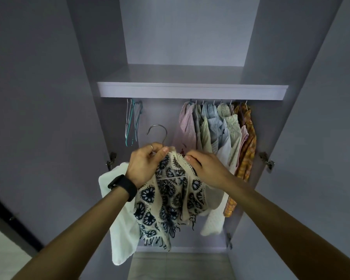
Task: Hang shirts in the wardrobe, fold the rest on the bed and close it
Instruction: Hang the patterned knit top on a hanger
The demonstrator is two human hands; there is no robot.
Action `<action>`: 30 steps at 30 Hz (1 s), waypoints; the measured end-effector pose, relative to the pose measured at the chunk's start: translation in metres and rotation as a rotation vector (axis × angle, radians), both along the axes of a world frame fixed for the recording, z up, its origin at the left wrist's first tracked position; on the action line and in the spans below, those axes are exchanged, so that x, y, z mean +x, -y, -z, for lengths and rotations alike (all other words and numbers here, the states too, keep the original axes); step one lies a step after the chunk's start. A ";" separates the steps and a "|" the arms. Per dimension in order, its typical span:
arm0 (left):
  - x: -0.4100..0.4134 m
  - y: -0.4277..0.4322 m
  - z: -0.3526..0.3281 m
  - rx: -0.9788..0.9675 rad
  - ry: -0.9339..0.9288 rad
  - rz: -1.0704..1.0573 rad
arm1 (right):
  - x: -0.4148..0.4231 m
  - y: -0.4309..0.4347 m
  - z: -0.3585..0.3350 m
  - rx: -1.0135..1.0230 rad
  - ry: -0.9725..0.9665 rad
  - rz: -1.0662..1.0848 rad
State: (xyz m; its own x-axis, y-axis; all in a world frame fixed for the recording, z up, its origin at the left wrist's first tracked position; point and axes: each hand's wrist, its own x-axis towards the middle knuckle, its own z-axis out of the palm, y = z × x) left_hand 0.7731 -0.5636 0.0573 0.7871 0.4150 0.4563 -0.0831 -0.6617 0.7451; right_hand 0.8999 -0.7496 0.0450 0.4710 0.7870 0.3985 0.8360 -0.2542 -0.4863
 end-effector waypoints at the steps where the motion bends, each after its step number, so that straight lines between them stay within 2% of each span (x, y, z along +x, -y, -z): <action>1: -0.003 -0.003 0.003 0.068 -0.040 -0.048 | 0.000 0.000 0.004 0.020 0.020 0.009; 3: -0.008 -0.009 0.010 0.221 -0.148 -0.120 | -0.001 -0.001 0.011 0.043 0.041 0.027; 6: -0.011 -0.009 0.019 0.301 -0.246 -0.139 | -0.006 -0.003 0.024 0.104 0.001 0.057; 9: -0.003 -0.001 0.017 0.228 -0.189 -0.098 | -0.012 -0.007 0.029 0.147 -0.048 0.072; 13: 0.010 0.005 0.002 0.155 -0.096 -0.065 | -0.011 -0.006 0.029 0.074 -0.043 0.031; 17: 0.008 0.003 0.000 0.022 -0.057 0.011 | -0.003 0.005 0.036 0.057 -0.041 0.093; 24: 0.011 0.014 0.006 -0.025 -0.010 0.065 | 0.003 0.016 0.045 0.064 -0.238 0.192; 30: 0.012 0.014 0.004 -0.034 -0.031 0.054 | -0.003 0.014 0.040 0.098 -0.049 0.124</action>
